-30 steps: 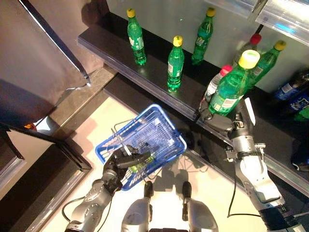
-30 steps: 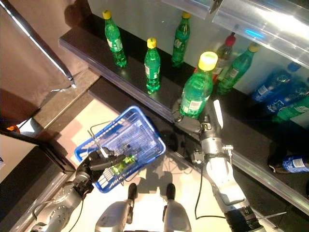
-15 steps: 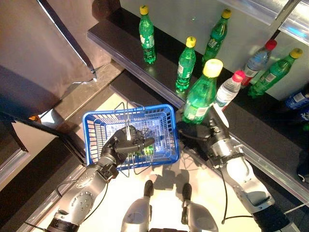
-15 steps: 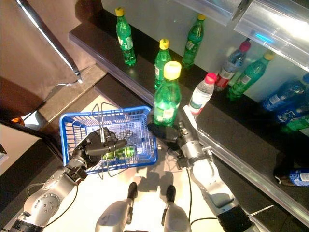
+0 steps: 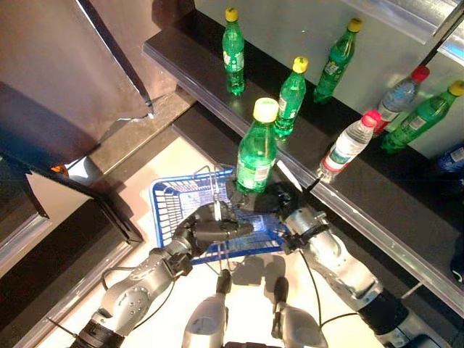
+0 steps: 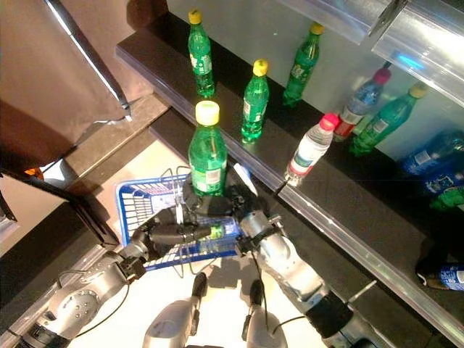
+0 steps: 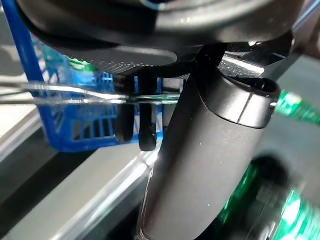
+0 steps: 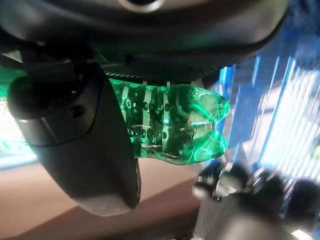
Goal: Pick up the drink and place into the basket.
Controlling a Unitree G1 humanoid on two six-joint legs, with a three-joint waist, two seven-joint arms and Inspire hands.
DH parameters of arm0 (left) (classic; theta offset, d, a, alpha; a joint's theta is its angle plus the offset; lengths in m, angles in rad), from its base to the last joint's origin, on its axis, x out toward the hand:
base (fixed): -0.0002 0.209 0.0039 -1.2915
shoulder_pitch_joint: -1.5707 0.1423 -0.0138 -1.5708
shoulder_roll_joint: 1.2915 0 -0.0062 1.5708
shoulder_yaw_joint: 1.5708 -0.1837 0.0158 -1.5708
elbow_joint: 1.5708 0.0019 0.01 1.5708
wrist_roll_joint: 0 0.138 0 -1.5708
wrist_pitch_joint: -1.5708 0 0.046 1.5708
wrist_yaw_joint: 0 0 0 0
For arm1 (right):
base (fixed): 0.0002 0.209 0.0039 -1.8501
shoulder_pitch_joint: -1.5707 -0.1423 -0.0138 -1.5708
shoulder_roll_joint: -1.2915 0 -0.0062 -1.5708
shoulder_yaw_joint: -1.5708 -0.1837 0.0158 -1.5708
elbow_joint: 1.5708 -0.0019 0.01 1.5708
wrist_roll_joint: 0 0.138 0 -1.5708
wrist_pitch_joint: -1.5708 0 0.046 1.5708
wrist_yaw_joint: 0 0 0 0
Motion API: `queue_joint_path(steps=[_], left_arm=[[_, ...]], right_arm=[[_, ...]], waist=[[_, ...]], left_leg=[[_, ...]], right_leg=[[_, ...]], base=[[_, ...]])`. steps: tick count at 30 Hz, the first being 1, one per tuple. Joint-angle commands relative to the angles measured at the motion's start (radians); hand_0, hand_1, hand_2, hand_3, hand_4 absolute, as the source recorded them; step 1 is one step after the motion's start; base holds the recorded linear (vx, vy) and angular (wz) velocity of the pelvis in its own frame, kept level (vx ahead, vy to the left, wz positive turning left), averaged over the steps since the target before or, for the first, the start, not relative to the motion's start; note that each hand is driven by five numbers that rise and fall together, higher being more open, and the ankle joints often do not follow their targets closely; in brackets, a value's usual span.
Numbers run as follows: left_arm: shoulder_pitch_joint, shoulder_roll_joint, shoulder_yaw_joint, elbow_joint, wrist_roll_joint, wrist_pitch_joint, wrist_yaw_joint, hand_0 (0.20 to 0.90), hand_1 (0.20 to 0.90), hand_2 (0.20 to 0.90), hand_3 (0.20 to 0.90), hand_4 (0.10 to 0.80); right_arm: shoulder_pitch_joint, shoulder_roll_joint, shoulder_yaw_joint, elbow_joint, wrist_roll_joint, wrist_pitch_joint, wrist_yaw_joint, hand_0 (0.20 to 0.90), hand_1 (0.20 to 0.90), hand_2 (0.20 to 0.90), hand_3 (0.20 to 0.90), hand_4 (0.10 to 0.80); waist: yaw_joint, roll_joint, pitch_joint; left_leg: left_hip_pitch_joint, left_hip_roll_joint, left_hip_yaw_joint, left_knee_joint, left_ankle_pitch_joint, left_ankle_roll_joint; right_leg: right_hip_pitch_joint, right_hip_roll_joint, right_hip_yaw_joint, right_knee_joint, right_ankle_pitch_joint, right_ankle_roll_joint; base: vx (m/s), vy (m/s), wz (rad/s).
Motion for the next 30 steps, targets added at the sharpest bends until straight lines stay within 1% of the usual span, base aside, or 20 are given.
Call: queue_joint_path(steps=[1,5,8,10,13,15,16,22,25,28,30], left_arm=[[-0.18,-0.082,-0.012,-0.257,-0.133,-0.184,-0.169,0.3,0.3,0.3,0.2,0.1],[-0.231,-0.099,-0.045,-0.278,-0.213,-0.181,-0.212,0.3,0.3,0.3,0.2,0.1],[-0.264,-0.107,-0.058,-0.282,-0.235,-0.205,-0.24,0.3,0.3,0.3,0.2,0.1],[-0.282,-0.113,-0.063,-0.285,-0.245,-0.216,-0.244,0.3,0.3,0.3,0.2,0.1],[-0.308,-0.111,-0.054,-0.292,-0.234,-0.247,-0.252,0.3,0.3,0.3,0.2,0.1],[-0.312,-0.101,-0.035,-0.297,-0.247,-0.252,-0.263,0.3,0.3,0.3,0.2,0.1],[-0.319,-0.096,-0.027,-0.298,-0.245,-0.266,-0.267,0.3,0.3,0.3,0.2,0.1],[-0.403,-0.071,0.022,-0.298,-0.272,-0.314,-0.257,0.3,0.3,0.3,0.2,0.1],[-0.415,-0.074,0.033,-0.291,-0.295,-0.328,-0.278,0.3,0.3,0.3,0.2,0.1],[-0.433,-0.092,0.035,-0.285,-0.317,-0.354,-0.329,0.3,0.3,0.3,0.2,0.1],[-0.449,-0.107,0.031,-0.283,-0.321,-0.368,-0.354,0.3,0.3,0.3,0.2,0.1]], right_arm=[[-0.1,0.079,0.073,-0.04,-0.044,-0.126,-0.032,0.3,0.3,0.3,0.2,0.1],[-0.152,0.103,0.086,0.068,-0.094,-0.111,-0.068,0.3,0.3,0.3,0.2,0.1],[-0.175,0.116,0.084,0.16,-0.113,-0.122,-0.076,0.3,0.3,0.3,0.2,0.1],[-0.183,0.12,0.083,0.206,-0.128,-0.114,-0.091,0.3,0.3,0.3,0.2,0.1],[-0.171,0.116,0.074,0.284,-0.178,-0.109,-0.116,0.3,0.3,0.3,0.2,0.1],[-0.159,0.11,0.062,0.336,-0.218,-0.128,-0.131,0.3,0.3,0.3,0.2,0.1],[-0.156,0.107,0.056,0.363,-0.245,-0.137,-0.147,0.3,0.3,0.3,0.2,0.1],[-0.202,0.081,0.027,0.477,-0.341,-0.233,-0.19,0.3,0.3,0.3,0.2,0.1],[-0.209,0.082,0.022,0.503,-0.337,-0.242,-0.187,0.3,0.3,0.3,0.2,0.1],[-0.227,0.102,0.037,0.562,-0.323,-0.243,-0.172,0.3,0.3,0.3,0.2,0.1],[-0.248,0.125,0.046,0.614,-0.259,-0.246,-0.155,0.3,0.3,0.3,0.2,0.1]], waist=[[-0.009,0.015,-0.216],[-0.007,0.024,-0.187],[-0.007,0.03,-0.166],[-0.009,0.033,-0.155],[-0.013,0.039,-0.135],[-0.014,0.042,-0.128],[-0.015,0.044,-0.125],[-0.024,0.056,-0.065],[-0.026,0.057,-0.044],[-0.023,0.059,-0.02],[-0.02,0.063,-0.007]], left_leg=[[-0.089,-0.08,0.049,0.138,-0.057,0.029],[-0.125,-0.091,0.051,0.197,-0.07,0.032],[-0.148,-0.094,0.057,0.235,-0.082,0.034],[-0.158,-0.096,0.062,0.253,-0.09,0.036],[-0.178,-0.099,0.071,0.283,-0.1,0.041],[-0.182,-0.099,0.075,0.284,-0.101,0.043],[-0.185,-0.1,0.077,0.283,-0.101,0.045],[-0.234,-0.102,0.097,0.285,-0.091,0.054],[-0.253,-0.103,0.097,0.289,-0.089,0.056],[-0.276,-0.105,0.097,0.298,-0.086,0.057],[-0.285,-0.105,0.097,0.3,-0.085,0.058]], right_leg=[[-0.03,-0.002,-0.032,0.092,-0.077,-0.034],[-0.055,-0.015,-0.042,0.136,-0.086,-0.044],[-0.073,-0.024,-0.05,0.169,-0.094,-0.05],[-0.084,-0.028,-0.053,0.187,-0.099,-0.053],[-0.109,-0.034,-0.05,0.219,-0.105,-0.055],[-0.12,-0.035,-0.047,0.23,-0.107,-0.054],[-0.126,-0.035,-0.046,0.233,-0.107,-0.053],[-0.194,-0.032,-0.028,0.26,-0.102,-0.052],[-0.22,-0.031,-0.021,0.272,-0.1,-0.052],[-0.245,-0.032,-0.022,0.284,-0.095,-0.055],[-0.258,-0.034,-0.025,0.29,-0.093,-0.058]], base=[[-0.05,0.055,0.03],[-0.037,0.051,0.13],[-0.037,0.04,0.13],[-0.024,0.041,0.14],[-0.02,0.042,0.05],[-0.019,0.027,0.06],[-0.034,0.021,0.04],[-0.155,0.008,0.01],[-0.124,-0.01,0.01],[-0.093,-0.014,0.09],[-0.066,-0.002,-0.01]])
